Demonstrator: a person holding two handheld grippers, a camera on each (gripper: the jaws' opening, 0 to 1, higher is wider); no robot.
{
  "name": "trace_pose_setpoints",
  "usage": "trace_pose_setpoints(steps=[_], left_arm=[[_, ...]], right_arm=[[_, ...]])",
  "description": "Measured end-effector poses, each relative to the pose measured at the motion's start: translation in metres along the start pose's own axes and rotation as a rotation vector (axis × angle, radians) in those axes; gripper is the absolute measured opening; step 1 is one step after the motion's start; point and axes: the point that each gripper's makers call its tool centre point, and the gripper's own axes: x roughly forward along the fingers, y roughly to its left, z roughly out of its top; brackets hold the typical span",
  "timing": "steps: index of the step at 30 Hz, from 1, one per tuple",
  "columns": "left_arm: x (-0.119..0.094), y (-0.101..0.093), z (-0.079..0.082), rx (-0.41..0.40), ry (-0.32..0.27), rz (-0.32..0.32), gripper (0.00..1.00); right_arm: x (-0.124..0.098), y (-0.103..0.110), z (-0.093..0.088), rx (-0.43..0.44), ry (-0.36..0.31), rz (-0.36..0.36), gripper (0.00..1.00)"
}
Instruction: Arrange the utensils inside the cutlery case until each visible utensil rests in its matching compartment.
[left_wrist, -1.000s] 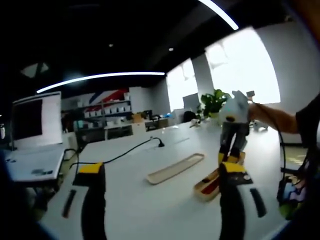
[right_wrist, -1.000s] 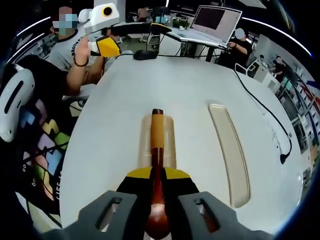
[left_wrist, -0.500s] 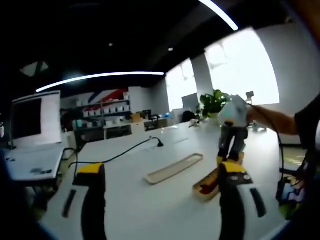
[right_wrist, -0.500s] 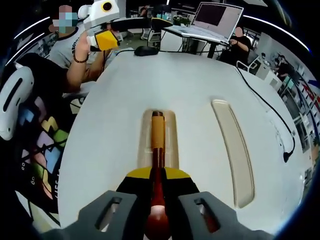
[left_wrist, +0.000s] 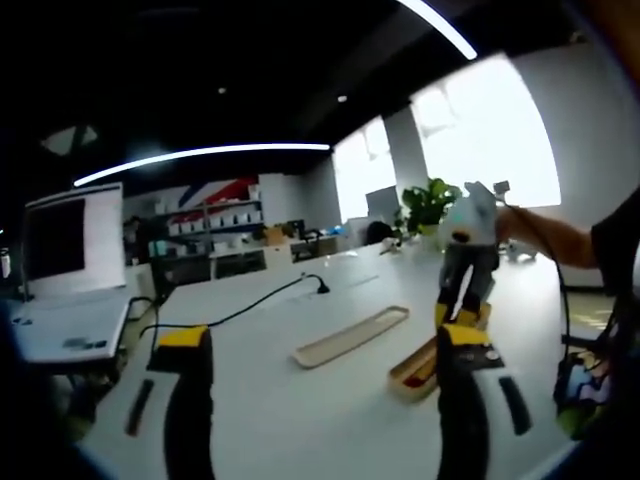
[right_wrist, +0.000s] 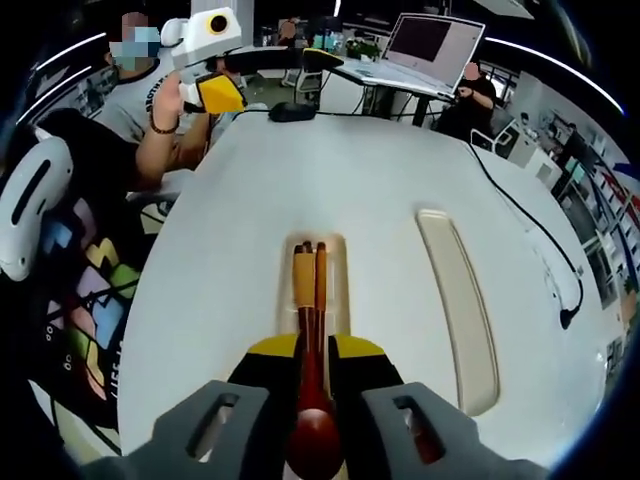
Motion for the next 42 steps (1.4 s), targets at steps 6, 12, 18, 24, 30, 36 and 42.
trace_pose_setpoints(steps=[6, 12, 18, 24, 30, 36, 42], left_arm=[[0.000, 0.000, 0.001, 0.002, -0.005, -0.002, 0.97], [0.000, 0.000, 0.002, -0.002, -0.009, -0.011, 0.95], [0.003, 0.001, 0.001, -0.009, -0.004, -0.012, 0.93], [0.007, 0.001, -0.001, -0.012, 0.005, -0.018, 0.90], [0.011, 0.006, 0.003, -0.034, -0.012, 0.009, 0.82], [0.015, 0.006, 0.012, -0.072, -0.048, -0.019, 0.81], [0.037, 0.012, 0.009, -0.153, -0.024, -0.051, 0.70]], right_arm=[[-0.012, -0.016, 0.002, 0.031, -0.052, -0.076, 0.16], [-0.025, -0.029, -0.003, 0.082, -0.084, -0.123, 0.17], [-0.041, -0.043, -0.014, 0.125, -0.108, -0.174, 0.18], [-0.062, -0.057, -0.026, 0.184, -0.161, -0.236, 0.18], [-0.077, -0.074, -0.043, 0.279, -0.208, -0.311, 0.18], [-0.085, -0.091, -0.064, 0.371, -0.246, -0.354, 0.18], [-0.083, -0.098, -0.070, 0.447, -0.314, -0.350, 0.19]])
